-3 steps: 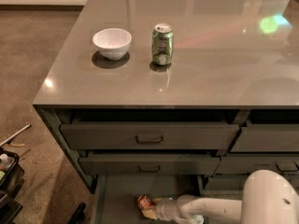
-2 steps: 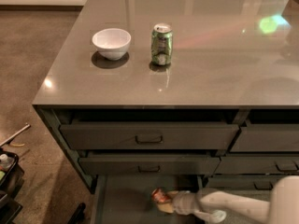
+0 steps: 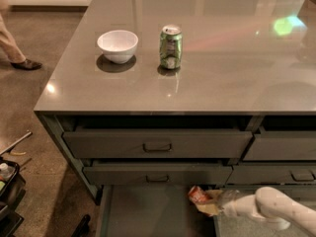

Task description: Pick coke can from bottom drawer and place on counter

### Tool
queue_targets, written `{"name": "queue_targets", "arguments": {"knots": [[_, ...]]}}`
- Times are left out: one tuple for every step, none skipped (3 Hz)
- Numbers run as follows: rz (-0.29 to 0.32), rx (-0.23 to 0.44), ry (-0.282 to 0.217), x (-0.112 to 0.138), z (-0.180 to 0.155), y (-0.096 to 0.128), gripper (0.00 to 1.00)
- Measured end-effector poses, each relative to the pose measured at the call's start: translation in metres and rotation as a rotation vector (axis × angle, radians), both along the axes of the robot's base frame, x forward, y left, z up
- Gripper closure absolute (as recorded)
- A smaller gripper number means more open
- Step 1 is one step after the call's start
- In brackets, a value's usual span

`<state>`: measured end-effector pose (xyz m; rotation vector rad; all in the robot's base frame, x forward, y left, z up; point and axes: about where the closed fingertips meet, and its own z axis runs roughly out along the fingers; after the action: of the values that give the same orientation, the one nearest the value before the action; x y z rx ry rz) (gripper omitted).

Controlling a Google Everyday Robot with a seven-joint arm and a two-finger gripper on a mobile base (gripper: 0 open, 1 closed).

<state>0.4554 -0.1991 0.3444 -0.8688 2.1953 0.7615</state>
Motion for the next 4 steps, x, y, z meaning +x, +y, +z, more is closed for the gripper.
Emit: {"name": "queue_targets", "arguments": {"knots": [[0.04,0.042,-0.031,-0.021,0.071,-0.023,1.0],[0.065,0.054,-0.026,-0.025,0.077,-0.02,1.0],[0.066,0.05,-0.033,-0.027,0.083,-0.021,1.0],[0.084,0.022,-0.105,-0.047,0.154,-0.034,1.0]]}}
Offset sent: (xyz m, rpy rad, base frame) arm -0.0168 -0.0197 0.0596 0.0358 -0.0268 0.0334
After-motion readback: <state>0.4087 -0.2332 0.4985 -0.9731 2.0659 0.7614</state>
